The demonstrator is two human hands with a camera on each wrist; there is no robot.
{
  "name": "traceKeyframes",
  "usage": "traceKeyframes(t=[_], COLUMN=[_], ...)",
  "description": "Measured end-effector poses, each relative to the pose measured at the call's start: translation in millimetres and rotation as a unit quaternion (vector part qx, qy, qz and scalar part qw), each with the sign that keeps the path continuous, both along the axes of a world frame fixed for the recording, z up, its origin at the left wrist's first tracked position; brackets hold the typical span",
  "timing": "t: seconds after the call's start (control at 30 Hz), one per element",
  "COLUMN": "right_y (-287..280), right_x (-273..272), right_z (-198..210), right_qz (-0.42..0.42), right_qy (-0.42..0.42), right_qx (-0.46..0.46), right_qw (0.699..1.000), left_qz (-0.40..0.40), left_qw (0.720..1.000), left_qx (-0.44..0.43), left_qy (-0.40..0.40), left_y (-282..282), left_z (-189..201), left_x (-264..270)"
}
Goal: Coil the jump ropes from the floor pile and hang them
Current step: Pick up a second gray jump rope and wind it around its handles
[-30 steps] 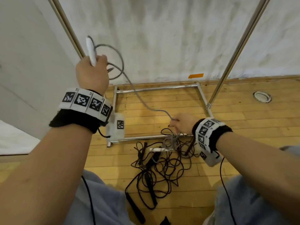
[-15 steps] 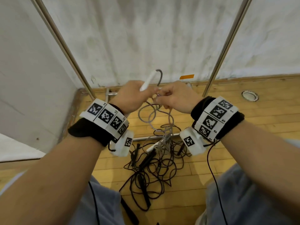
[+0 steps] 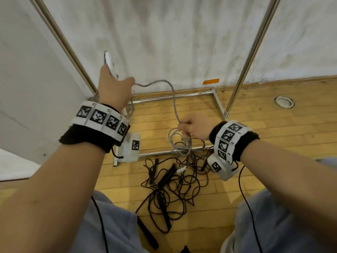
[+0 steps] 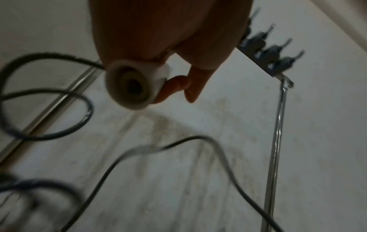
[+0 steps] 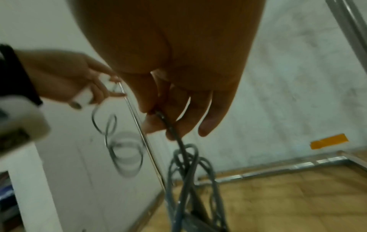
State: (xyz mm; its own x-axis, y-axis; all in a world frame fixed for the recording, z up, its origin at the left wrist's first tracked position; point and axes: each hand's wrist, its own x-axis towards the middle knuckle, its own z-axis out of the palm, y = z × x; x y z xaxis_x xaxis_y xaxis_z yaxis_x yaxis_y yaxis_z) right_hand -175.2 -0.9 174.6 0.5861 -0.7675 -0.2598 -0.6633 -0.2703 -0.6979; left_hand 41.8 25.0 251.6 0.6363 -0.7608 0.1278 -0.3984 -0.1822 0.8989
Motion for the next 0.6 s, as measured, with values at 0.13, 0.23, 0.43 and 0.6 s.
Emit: traceKeyframes(t=[0.13, 0.23, 0.43, 0.6], right_y=[-3, 1, 8, 8], right_x=[7, 9, -1, -5], right_z=[33, 45, 48, 25], right_qz=[-0.026, -0.022, 0.021, 0.068], right_qy=[-0.06, -0.104, -0.11, -0.036], right_qx=[-0.093, -0.097, -0.068, -0.018], right_qw=[0.993, 0.99, 0.991, 0.997], left_qz=[-0.118, -0.288, -0.339, -0.222], left_qw=[0.991, 0.955, 0.929, 0.968], left_qx=[0.027, 0.067, 0.102, 0.019], left_qy=[0.049, -0.017, -0.106, -0.113], left_y=[6, 14, 16, 17], left_z=[-5, -11, -16, -13], left_x=[-26, -44, -44, -33])
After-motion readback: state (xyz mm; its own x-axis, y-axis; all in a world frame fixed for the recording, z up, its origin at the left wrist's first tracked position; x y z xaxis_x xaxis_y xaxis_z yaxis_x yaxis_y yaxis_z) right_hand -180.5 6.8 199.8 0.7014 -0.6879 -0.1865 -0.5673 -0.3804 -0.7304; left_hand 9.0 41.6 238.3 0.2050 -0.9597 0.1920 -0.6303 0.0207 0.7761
